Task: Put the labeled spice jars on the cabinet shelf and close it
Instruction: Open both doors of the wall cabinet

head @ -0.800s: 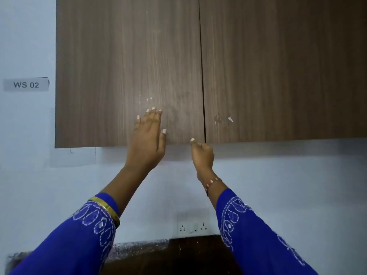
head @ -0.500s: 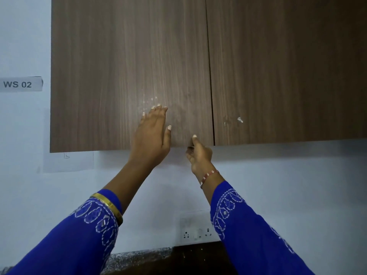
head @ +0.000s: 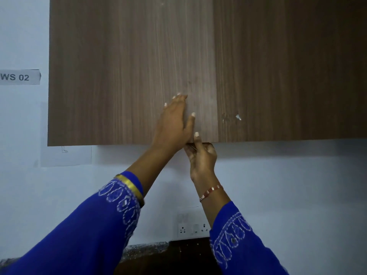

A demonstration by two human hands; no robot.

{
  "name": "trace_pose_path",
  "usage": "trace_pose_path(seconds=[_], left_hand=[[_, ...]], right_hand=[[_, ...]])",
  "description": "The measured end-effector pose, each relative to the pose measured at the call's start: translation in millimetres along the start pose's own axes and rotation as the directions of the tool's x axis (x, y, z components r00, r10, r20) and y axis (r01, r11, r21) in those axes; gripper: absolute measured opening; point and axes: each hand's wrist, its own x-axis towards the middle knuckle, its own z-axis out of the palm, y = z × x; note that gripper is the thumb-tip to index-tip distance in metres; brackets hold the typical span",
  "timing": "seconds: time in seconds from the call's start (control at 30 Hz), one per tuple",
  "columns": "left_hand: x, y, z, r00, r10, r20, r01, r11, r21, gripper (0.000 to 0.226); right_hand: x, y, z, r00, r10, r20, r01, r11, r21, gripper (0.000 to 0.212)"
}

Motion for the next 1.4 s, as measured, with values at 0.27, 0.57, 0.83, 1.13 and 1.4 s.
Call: trace_pose_path(seconds=[0.27, 0.57, 0.83, 1.13, 1.4], left_hand=[[37.9, 69.5, -5.0, 0.992, -0.110, -0.054, 0.114, 0.989, 0.093, 0.098], [44.0, 100.4, -15.7, 0.962, -0.273, 0.004, 0.270, 0.953, 0.140, 0.104], [26.5, 107.1, -63.1, 0.975, -0.222, -0.027, 0.223, 0.973, 0.065, 0.100], [-15.2, 117.2, -151.9, 0.982, -0.182, -0.057, 0.183, 0.983, 0.012, 0.088], [-54.5, 105.9, -257.8, 0.975, -0.152, -0.164, 0.132, 0.983, -0.130, 0.072]], right_hand=[[-50.7, -24.1, 3.7, 0.993, 0.000, 0.117, -0.009, 0.997, 0.079, 0.035], [-66.6, -59.9, 0.3, 0.982, -0.087, 0.169, 0.105, 0.989, -0.101, 0.028], [-110.4, -63.7, 20.3, 0.933, -0.238, 0.270, 0.309, 0.914, -0.263, 0.026], [-186.5, -48.4, 64.9, 0.780, -0.505, 0.369, 0.614, 0.732, -0.296, 0.041], [-261.1, -15.1, 129.7, 0.599, -0.634, 0.489, 0.795, 0.543, -0.269, 0.052]])
